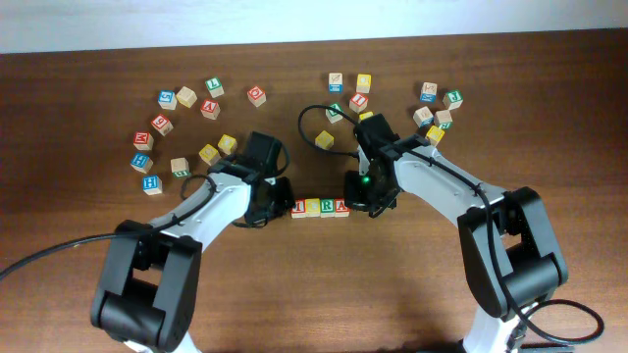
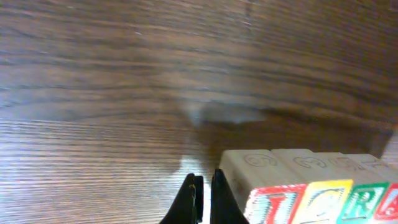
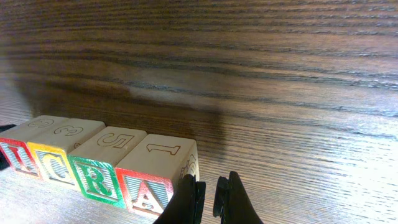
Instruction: Spell out ICRA
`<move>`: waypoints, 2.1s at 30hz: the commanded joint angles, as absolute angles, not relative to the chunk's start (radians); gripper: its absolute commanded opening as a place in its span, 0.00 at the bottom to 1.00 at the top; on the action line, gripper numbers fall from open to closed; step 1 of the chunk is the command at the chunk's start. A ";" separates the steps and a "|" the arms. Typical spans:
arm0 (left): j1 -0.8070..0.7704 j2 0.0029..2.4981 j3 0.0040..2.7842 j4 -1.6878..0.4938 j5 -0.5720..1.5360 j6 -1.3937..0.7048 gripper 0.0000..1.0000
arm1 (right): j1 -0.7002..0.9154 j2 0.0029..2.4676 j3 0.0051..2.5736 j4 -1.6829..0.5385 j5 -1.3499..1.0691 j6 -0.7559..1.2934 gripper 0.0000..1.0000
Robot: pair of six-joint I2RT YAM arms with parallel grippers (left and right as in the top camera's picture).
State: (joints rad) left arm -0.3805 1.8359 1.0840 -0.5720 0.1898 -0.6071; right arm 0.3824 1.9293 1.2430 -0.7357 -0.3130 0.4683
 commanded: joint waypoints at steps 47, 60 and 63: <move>-0.396 1.797 1.213 -0.498 0.116 -0.583 0.00 | 0.288 1.921 1.377 -0.912 -0.220 0.419 0.04; -0.542 1.871 1.213 -0.461 0.112 -0.592 0.00 | 0.183 1.921 1.377 -0.916 -0.197 0.419 0.04; -0.548 1.906 1.213 -0.461 0.112 -0.591 0.00 | 0.183 1.921 1.377 -0.921 -0.197 0.418 0.04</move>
